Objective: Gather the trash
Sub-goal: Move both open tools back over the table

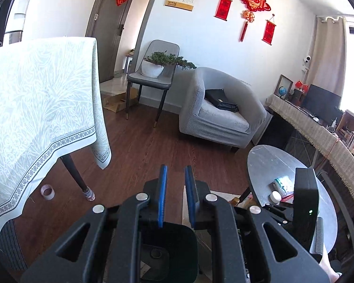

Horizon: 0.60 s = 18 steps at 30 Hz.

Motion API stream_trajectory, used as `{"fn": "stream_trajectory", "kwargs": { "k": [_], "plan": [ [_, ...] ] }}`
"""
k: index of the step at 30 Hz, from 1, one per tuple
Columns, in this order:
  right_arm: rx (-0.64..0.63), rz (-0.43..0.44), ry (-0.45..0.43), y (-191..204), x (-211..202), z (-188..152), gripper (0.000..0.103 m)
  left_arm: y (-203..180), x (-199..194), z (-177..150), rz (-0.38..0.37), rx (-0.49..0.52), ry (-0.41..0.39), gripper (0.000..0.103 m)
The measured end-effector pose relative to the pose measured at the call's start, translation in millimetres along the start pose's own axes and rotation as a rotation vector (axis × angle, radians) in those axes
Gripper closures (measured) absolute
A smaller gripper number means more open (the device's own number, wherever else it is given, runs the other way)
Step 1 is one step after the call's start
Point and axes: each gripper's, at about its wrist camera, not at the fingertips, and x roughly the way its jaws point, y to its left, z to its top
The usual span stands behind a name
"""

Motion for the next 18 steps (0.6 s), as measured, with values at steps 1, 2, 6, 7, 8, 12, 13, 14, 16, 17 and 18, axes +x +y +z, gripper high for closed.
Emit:
{"fn": "stream_trajectory", "kwargs": {
  "k": [1, 2, 6, 7, 8, 12, 13, 14, 16, 17, 18],
  "plan": [
    [0.001, -0.009, -0.021, -4.0, -8.8, 1.0, 0.043, -4.8, -0.1, 0.3, -0.007, 0.004, -0.006, 0.086],
    [0.003, -0.014, -0.039, -6.9, -16.6, 2.1, 0.043, -9.5, -0.3, 0.1, -0.016, 0.007, -0.008, 0.086],
    [0.009, -0.062, -0.106, -23.1, -45.8, 1.7, 0.043, -33.7, 5.5, -3.7, -0.055, 0.033, -0.003, 0.082],
    [0.009, -0.076, -0.119, -28.0, -52.8, 1.0, 0.043, -38.9, 7.6, -4.3, -0.063, 0.041, 0.001, 0.081],
    [0.01, -0.09, -0.129, -31.8, -59.1, 0.3, 0.043, -46.7, 10.2, -5.9, -0.072, 0.05, 0.006, 0.08],
    [0.029, -0.138, -0.166, -53.1, -86.0, -5.8, 0.043, -70.6, 21.2, -12.2, -0.101, 0.085, 0.03, 0.076],
    [0.036, -0.148, -0.175, -60.5, -91.6, -6.6, 0.043, -76.7, 23.4, -13.7, -0.109, 0.091, 0.035, 0.075],
    [0.045, -0.159, -0.185, -67.3, -98.0, -8.4, 0.043, -82.0, 25.8, -14.9, -0.115, 0.096, 0.04, 0.073],
    [0.067, -0.182, -0.2, -82.3, -111.1, -12.8, 0.043, -92.5, 31.3, -17.7, -0.129, 0.105, 0.051, 0.071],
    [0.079, -0.192, -0.208, -89.1, -116.4, -14.2, 0.043, -96.2, 33.8, -18.7, -0.136, 0.108, 0.057, 0.069],
    [0.089, -0.206, -0.217, -96.6, -122.7, -16.7, 0.043, -102.0, 36.9, -20.5, -0.144, 0.113, 0.064, 0.067]
  ]
}}
